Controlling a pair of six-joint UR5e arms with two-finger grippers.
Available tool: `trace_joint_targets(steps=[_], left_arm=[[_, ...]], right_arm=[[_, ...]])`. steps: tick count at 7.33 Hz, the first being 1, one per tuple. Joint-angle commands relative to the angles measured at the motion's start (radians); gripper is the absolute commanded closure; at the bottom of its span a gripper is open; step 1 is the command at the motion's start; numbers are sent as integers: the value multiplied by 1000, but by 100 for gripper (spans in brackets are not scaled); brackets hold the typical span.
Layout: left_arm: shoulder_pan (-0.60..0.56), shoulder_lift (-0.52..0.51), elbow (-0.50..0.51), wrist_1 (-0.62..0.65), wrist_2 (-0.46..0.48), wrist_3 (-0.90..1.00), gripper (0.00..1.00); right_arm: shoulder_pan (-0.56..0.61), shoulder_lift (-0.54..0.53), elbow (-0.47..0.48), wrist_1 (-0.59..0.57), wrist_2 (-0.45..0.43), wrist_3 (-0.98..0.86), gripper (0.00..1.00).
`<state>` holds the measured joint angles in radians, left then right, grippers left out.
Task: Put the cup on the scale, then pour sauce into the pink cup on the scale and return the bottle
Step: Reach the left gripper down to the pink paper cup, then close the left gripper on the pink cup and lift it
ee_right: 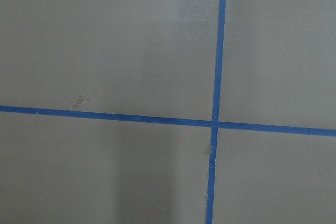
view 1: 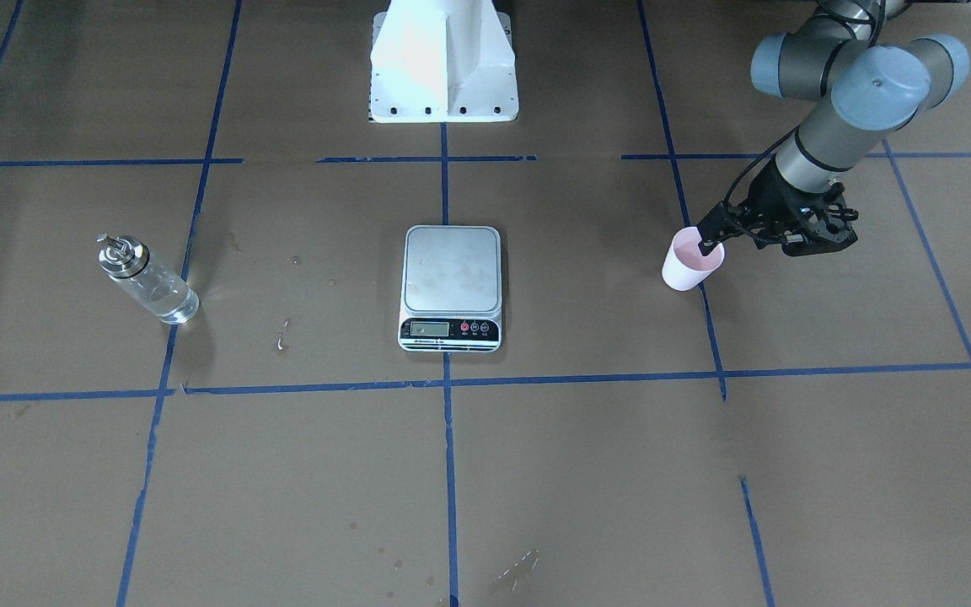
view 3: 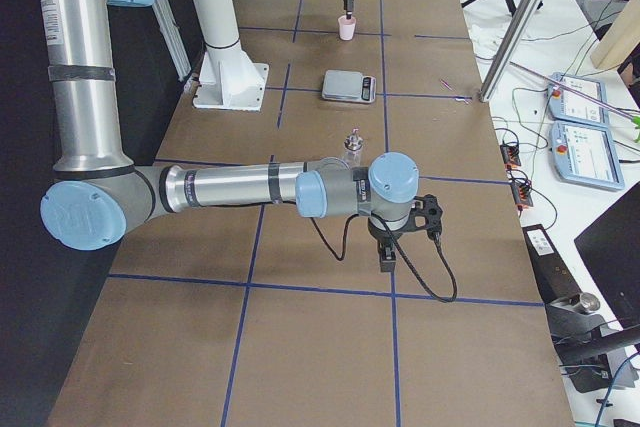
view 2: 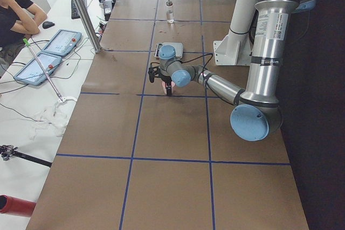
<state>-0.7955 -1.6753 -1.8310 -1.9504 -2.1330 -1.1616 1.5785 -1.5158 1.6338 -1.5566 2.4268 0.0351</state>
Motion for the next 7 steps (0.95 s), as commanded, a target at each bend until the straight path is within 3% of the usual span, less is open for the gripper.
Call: trace_joint_targets(steps=[1,3,4,5,7], left_arm=[[15,-11,9,1,10,-1,3],[22,-17,15,1,8,-55,58],[28,-18,16,1,8,-55,71],[29,-23,13,1,11,-58,97],[22,-14,-35,19,8,-69,100]], right_arm=[[0,2,0,-3,12,2,0],[0,0,0,-5,12,2,0],[0,2,0,-5,12,2,0],[0,2,0,-5,14,3,0],[0,2,0,-5,14,3,0]])
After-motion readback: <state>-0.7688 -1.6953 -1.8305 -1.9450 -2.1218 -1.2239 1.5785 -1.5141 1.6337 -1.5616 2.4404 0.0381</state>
